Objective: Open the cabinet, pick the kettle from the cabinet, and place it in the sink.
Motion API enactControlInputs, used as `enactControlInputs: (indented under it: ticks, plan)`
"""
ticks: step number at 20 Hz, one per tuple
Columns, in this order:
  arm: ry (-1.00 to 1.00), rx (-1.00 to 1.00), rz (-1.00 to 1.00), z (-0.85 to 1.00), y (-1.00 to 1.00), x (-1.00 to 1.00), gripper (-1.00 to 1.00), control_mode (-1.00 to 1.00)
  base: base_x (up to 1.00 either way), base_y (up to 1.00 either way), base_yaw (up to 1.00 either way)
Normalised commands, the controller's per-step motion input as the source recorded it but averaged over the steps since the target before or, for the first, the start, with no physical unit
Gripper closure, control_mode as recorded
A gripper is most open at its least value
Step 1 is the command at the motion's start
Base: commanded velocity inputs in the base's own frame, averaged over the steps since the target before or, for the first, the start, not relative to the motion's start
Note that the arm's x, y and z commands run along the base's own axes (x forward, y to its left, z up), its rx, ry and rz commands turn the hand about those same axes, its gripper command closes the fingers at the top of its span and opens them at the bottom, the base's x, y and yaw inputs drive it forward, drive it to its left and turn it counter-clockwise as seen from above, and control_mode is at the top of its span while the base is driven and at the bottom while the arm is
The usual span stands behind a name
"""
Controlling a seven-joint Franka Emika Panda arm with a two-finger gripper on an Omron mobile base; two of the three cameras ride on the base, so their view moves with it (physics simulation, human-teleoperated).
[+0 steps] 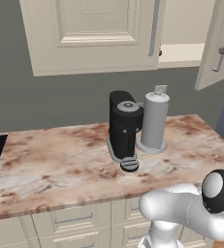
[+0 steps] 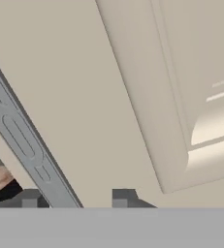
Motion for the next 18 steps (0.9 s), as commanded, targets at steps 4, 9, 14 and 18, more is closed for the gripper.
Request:
enactControlInputs:
  ticks: [4, 9, 14, 18]
  plan:
    - [0.00, 0.06, 0.06, -0.01, -1.00, -0.22, 1.00, -1.00, 0.00, 0.00, 0.00]
    - [0.00, 0.05, 0.07, -0.04, -0.84, -0.12, 1.00, -1.00, 0.00, 0.00, 0.00]
    - [0.00, 0.10, 0.07, -0.23, -0.30, -0.07, -1.00, -1.00, 0.00, 0.00, 0.00]
    - [0.00, 0.17, 0.07, -0.21, 0.00, 0.00, -1.00, -1.00, 0.00, 0.00, 0.00]
